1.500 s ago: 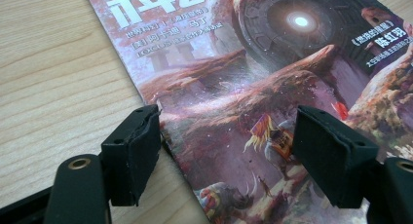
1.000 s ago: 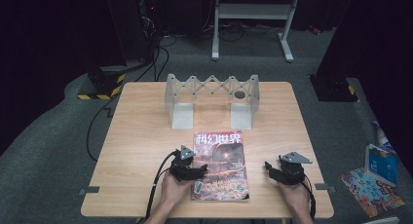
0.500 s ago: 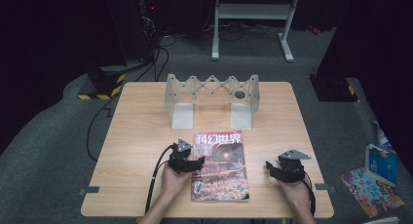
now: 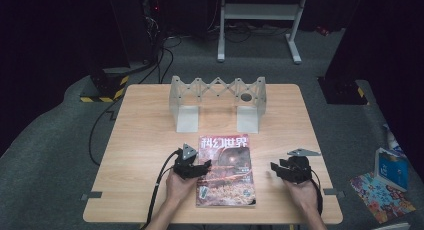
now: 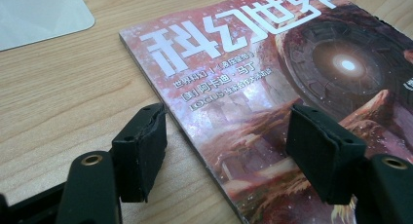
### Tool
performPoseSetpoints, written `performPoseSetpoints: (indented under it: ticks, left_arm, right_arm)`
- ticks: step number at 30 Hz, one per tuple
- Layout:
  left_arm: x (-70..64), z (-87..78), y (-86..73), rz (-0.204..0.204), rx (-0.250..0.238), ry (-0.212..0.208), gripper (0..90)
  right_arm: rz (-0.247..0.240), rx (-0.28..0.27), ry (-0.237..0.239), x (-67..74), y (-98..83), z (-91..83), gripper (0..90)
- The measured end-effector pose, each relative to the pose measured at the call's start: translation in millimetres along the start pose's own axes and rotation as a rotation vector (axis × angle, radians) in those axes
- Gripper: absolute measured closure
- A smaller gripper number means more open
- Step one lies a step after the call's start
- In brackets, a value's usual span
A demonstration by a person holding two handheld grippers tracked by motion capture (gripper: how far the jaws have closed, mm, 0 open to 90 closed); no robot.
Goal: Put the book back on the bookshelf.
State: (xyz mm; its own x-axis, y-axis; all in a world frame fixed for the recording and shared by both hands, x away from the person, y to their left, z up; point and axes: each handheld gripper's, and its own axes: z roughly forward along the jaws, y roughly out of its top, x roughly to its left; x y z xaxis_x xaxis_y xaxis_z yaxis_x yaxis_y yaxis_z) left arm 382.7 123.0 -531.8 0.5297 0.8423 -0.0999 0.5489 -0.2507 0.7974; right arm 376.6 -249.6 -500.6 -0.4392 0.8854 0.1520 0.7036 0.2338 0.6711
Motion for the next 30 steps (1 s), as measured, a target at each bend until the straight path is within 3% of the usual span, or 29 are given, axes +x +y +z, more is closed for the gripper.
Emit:
performPoseSetpoints:
  ticks: [6, 14, 30]
  left_arm:
    - [0.2, -0.2, -0.8, 0.002, -0.006, -0.004, 32.2]
    - [-0.5, -0.3, -1.3, 0.001, -0.009, -0.002, 32.6]
    - [-2.1, -2.2, -2.2, 0.015, -0.005, -0.016, 36.2]
  right_arm:
    - [-0.05, 0.044, 0.037, 12.0, 13.4, 6.5, 55.9]
    - [-0.004, 0.104, 0.078, 20.1, 34.8, 9.2, 53.3]
    - [0.044, 0.302, 0.131, 49.4, 64.5, 40.1, 48.7]
